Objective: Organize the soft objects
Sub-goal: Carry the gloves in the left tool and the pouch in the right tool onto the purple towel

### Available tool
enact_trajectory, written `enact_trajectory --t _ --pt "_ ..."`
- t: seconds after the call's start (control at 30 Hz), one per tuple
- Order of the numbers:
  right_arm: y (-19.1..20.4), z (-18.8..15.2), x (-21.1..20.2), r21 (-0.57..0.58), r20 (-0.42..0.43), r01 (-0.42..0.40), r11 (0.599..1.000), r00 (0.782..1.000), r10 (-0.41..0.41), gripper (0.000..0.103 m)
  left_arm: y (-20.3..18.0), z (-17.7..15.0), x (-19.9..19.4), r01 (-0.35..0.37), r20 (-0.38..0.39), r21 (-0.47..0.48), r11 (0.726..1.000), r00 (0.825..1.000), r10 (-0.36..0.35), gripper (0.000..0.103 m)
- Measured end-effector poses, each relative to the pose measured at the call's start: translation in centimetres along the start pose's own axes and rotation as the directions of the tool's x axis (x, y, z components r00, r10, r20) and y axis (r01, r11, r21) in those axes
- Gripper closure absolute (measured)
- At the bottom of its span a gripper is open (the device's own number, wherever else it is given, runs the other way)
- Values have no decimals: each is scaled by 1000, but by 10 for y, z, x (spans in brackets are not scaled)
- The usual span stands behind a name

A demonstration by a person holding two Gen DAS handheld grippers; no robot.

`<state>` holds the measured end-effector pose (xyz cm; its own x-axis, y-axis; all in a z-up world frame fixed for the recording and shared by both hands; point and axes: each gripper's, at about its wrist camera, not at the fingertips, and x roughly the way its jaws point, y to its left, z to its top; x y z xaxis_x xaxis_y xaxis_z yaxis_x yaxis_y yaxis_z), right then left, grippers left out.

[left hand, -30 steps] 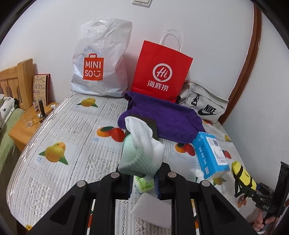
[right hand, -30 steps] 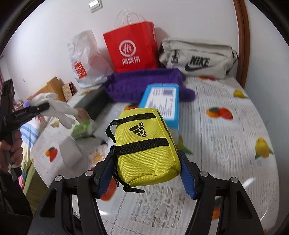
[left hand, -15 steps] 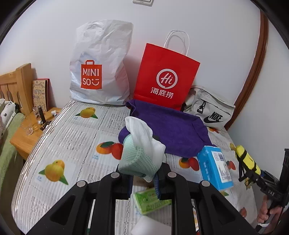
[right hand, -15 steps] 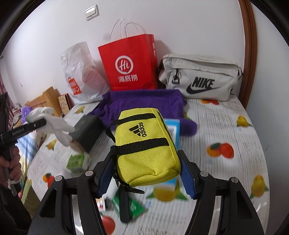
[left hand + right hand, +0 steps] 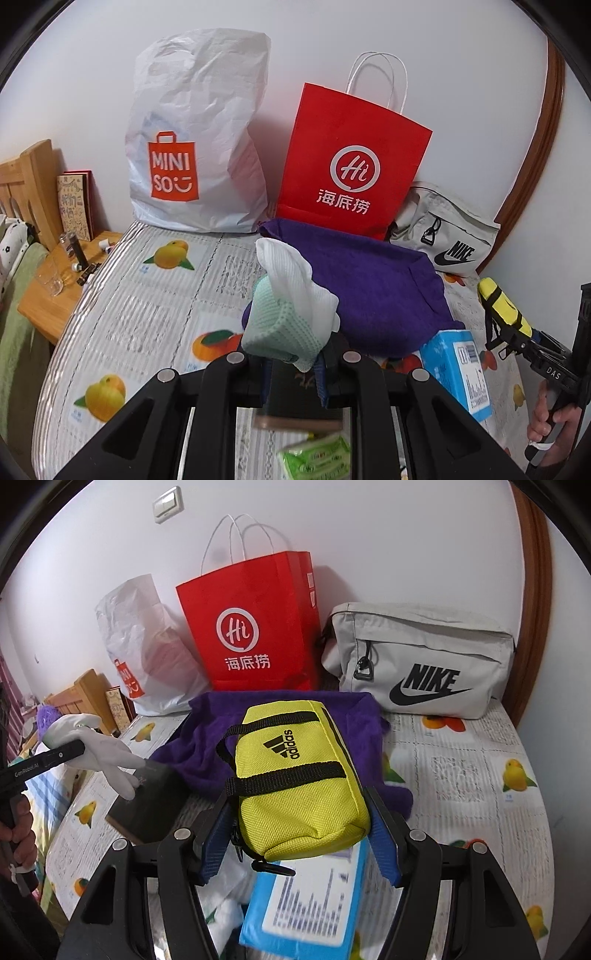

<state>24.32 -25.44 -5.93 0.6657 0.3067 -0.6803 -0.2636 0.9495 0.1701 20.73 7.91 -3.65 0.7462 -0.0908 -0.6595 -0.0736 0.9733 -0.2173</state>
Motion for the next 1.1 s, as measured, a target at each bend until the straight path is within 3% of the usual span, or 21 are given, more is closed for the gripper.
enact_trajectory --t 0.33,0.6,0.77,1.1 --pt "-9 25 41 1 -15 16 1000 1000 -16 37 -18 31 39 24 -13 55 998 1000 -23 85" --pt "-25 43 75 7 -41 51 999 998 -50 37 -24 48 74 48 -34 46 998 998 -47 85" --pt "-33 51 100 3 -72 59 998 996 -59 37 -28 56 103 78 -75 29 997 994 -76 85" --pt "-30 55 146 -52 -156 33 998 987 -41 37 -41 67 166 77 -173 56 996 983 -66 85"
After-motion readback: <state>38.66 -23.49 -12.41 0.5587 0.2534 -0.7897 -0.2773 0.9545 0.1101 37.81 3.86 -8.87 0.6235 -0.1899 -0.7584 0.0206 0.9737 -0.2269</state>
